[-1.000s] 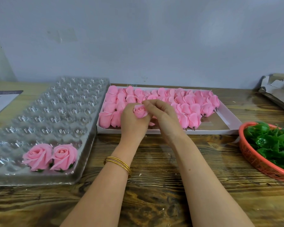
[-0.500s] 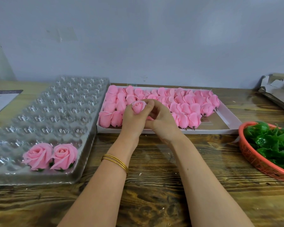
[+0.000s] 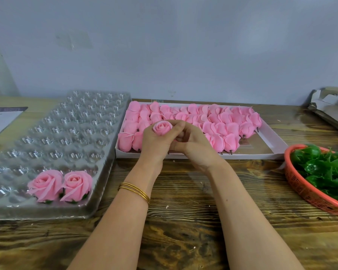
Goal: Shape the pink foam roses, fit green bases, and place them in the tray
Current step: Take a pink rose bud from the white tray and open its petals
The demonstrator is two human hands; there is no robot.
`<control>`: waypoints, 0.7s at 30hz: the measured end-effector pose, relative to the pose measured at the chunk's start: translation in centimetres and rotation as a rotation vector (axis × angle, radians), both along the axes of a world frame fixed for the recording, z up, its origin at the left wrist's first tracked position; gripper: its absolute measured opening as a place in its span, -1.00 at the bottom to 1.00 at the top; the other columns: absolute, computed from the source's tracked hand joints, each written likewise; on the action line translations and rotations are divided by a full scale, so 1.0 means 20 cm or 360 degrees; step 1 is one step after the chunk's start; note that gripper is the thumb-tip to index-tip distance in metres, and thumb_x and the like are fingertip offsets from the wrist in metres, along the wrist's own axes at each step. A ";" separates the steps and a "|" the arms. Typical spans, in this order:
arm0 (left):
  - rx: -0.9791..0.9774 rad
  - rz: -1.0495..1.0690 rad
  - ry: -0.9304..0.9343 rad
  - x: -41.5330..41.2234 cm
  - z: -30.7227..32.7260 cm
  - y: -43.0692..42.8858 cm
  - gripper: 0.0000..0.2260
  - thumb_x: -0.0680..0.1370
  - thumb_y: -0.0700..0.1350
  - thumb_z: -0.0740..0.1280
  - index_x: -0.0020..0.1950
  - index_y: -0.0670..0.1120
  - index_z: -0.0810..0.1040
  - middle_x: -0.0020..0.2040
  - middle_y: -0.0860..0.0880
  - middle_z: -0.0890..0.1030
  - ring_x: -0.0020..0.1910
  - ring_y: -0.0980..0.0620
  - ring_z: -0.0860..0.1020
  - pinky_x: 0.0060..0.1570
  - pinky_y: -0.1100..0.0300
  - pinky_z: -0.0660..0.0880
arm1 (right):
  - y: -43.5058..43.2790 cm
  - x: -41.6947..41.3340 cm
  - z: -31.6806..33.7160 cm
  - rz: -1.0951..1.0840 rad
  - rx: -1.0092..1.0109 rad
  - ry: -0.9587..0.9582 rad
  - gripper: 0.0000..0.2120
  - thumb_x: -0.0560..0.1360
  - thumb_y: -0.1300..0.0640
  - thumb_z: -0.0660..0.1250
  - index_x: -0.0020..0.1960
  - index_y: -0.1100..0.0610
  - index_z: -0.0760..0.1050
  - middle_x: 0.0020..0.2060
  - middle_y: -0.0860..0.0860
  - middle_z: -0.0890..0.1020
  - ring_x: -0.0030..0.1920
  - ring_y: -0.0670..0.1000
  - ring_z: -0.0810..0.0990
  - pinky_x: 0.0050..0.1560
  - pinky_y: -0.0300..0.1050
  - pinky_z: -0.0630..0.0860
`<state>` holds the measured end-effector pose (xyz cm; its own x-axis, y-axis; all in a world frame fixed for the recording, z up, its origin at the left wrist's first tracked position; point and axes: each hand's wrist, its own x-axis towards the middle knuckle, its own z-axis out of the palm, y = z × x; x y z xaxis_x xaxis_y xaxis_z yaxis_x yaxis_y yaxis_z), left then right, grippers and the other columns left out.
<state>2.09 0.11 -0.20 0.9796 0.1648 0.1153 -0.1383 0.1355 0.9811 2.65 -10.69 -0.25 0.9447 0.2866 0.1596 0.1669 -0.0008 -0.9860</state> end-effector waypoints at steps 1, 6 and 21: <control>0.0014 0.0009 -0.0014 0.00 0.00 0.00 -0.96 0.49 -0.11 0.47 -0.16 -0.01 0.65 -0.30 0.05 0.68 -0.25 0.14 0.65 -0.20 0.16 0.56 | 0.00 0.00 0.00 -0.0001 0.0002 -0.0003 -0.46 0.39 0.56 0.33 0.33 0.25 0.45 0.10 0.23 0.64 0.15 0.22 0.62 0.14 0.12 0.60; -0.0044 -0.0011 -0.0007 0.01 -0.02 -0.01 -0.87 0.56 -0.08 0.39 -0.19 0.03 0.65 -0.29 0.04 0.69 -0.23 0.12 0.67 -0.23 0.22 0.57 | 0.00 0.00 0.00 -0.0021 -0.0040 -0.0054 -0.42 0.33 0.51 0.43 0.30 0.21 0.47 0.08 0.23 0.63 0.04 0.16 0.63 0.14 -0.01 0.60; 0.0007 -0.0044 -0.0009 0.01 -0.01 0.01 -0.95 0.52 -0.07 0.45 -0.09 -0.04 0.67 -0.24 0.05 0.71 -0.21 0.15 0.67 -0.32 0.32 0.54 | -0.01 0.00 0.00 -0.0002 0.0015 -0.0014 -0.50 0.41 0.51 0.36 0.24 0.09 0.48 0.11 0.20 0.63 0.16 0.19 0.61 0.08 0.02 0.63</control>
